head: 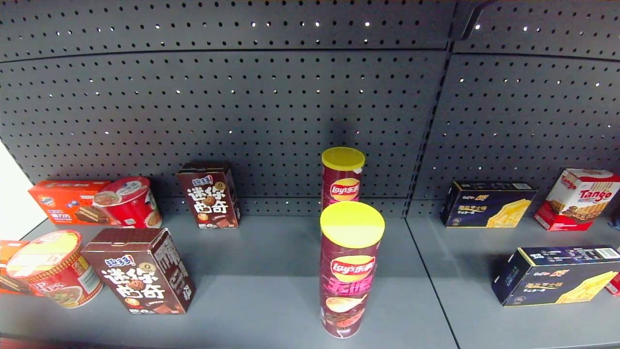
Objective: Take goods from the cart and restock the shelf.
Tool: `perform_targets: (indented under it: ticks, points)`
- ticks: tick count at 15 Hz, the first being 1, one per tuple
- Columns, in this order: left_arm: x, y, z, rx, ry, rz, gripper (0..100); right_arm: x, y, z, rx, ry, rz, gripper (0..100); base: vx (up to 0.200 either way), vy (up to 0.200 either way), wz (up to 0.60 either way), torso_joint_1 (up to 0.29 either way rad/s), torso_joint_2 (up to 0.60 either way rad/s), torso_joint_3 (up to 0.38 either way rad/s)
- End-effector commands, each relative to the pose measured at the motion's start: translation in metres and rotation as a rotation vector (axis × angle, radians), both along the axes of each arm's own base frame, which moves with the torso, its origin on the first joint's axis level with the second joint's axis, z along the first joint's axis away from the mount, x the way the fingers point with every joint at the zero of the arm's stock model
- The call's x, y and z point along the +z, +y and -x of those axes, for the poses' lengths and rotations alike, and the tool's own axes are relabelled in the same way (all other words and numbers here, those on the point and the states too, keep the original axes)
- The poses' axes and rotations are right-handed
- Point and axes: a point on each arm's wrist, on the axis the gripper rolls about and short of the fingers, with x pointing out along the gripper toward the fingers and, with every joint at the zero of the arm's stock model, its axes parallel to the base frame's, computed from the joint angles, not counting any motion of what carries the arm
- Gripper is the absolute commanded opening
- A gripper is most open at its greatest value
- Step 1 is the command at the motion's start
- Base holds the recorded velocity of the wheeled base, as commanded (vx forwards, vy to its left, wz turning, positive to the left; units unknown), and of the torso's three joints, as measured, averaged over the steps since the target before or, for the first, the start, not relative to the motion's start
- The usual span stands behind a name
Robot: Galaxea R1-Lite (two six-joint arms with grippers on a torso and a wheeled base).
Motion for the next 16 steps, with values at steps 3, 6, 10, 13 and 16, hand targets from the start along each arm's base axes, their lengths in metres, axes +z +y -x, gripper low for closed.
perform_targets:
  ticks: [3,6,10,13,16]
  points:
    - [-0.016,0.000,-0.003,-0.005,0.027,-0.001,100,-0.013,0.000,-0.007,-0.004,-0.004,0.002,100,0.000,0.000,0.00,0.000,0.00,0.000]
    - [-0.018,0.000,-0.004,-0.006,0.037,0.030,100,-0.013,0.000,-0.007,0.005,-0.015,0.006,100,0.000,0.000,0.00,0.000,0.00,0.000]
    - [-0.018,0.000,-0.004,-0.014,0.040,0.050,100,-0.013,0.000,-0.007,0.010,-0.015,-0.003,100,0.000,0.000,0.00,0.000,0.00,0.000]
    - [-0.018,0.000,-0.004,-0.015,0.040,0.050,100,-0.013,0.000,-0.007,0.004,-0.015,-0.002,100,0.000,0.000,0.00,0.000,0.00,0.000]
    - [-0.018,0.000,-0.004,-0.015,0.041,0.049,100,-0.013,-0.002,-0.007,-0.099,-0.018,-0.009,100,0.000,0.000,0.00,0.000,0.00,0.000]
